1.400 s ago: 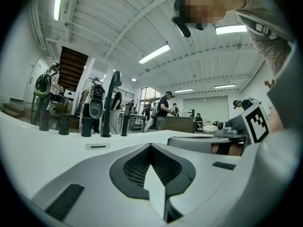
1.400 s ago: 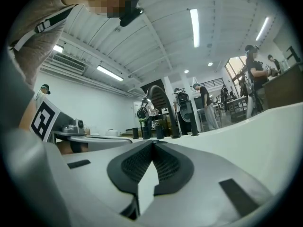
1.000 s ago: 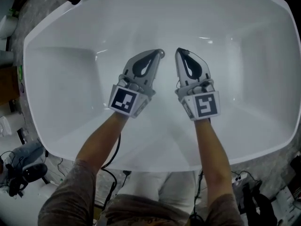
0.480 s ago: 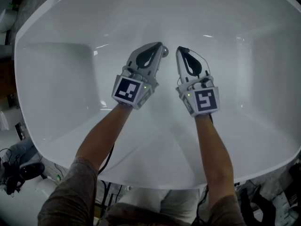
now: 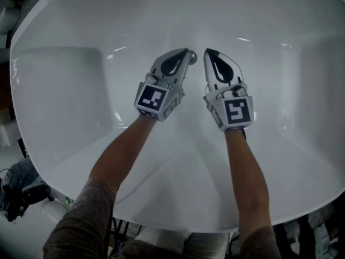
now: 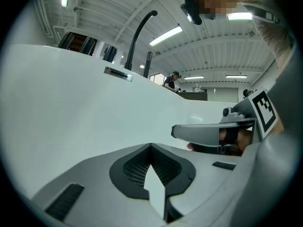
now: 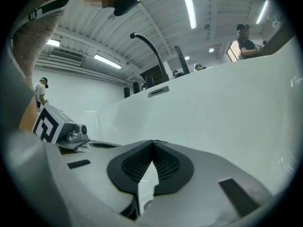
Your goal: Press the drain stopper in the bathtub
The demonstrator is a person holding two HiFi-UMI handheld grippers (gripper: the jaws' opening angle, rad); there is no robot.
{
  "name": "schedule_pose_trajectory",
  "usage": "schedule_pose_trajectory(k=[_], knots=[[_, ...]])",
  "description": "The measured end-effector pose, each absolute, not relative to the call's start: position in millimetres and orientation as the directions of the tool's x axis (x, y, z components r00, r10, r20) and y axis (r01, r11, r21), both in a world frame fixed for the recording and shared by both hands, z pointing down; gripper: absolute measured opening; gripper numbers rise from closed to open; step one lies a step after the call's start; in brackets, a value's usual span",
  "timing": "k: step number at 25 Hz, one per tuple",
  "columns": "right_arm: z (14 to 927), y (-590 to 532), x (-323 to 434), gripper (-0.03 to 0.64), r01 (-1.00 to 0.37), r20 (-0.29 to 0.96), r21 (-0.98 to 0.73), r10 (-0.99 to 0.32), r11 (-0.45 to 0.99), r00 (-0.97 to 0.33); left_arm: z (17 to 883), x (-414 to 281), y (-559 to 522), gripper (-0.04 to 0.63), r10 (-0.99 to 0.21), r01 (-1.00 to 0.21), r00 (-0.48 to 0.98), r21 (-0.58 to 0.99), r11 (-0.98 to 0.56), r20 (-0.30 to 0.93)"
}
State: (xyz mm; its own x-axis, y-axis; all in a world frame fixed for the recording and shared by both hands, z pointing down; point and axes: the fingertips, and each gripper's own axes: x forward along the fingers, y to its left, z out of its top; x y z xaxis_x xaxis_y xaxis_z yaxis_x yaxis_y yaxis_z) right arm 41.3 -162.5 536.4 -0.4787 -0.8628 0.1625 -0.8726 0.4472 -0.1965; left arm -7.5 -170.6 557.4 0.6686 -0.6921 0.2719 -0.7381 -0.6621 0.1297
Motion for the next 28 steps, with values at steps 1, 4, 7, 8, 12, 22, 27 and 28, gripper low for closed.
schedule_pose_trajectory(k=[1,4,7,8,12,22,27,28], knots=[[539.7,-162.5,43.4,-0.002,-0.878,0.162,-0.204,-0.870,0.433,-0.467,565.2,-7.9,-171.9,0.002,-0.690,-0.739,0.666,0.130,-0.661,0.281],[551.7,-154.3,46.8,-0.002,-0.887,0.180,-0.219,-0.877,0.406,-0.445,593.1,-8.3,-171.4,0.002,-0.677,-0.741,0.661,0.138,-0.657,0.325],[559.1,-148.1,43.9,-0.002,-0.890,0.189,-0.226,-0.879,0.396,-0.439,624.5,-13.4,-173.9,0.003,-0.666,-0.759,0.635,0.159,-0.631,0.391],[560.3,-146.8,43.1,-0.002,-0.890,0.189,-0.232,-0.880,0.391,-0.436,635.6,-15.2,-175.0,0.002,-0.662,-0.768,0.623,0.166,-0.619,0.417],[564.4,-144.1,40.3,-0.002,-0.887,0.186,-0.244,-0.879,0.392,-0.440,676.2,-16.5,-178.6,0.002,-0.626,-0.786,0.588,0.179,-0.591,0.512],[579.1,-146.4,41.6,-0.002,-0.886,0.196,-0.260,-0.877,0.385,-0.439,768.3,-17.7,-171.7,0.002,-0.468,-0.815,0.473,0.169,-0.554,0.747],[587.4,-148.7,39.4,-0.002,-0.879,0.213,-0.274,-0.867,0.390,-0.451,800.4,-21.6,-170.3,0.002,-0.383,-0.835,0.418,0.182,-0.519,0.824],[590.3,-149.2,38.8,-0.002,-0.877,0.215,-0.279,-0.865,0.391,-0.454,807.6,-22.7,-169.0,0.002,-0.365,-0.838,0.411,0.189,-0.512,0.835]])
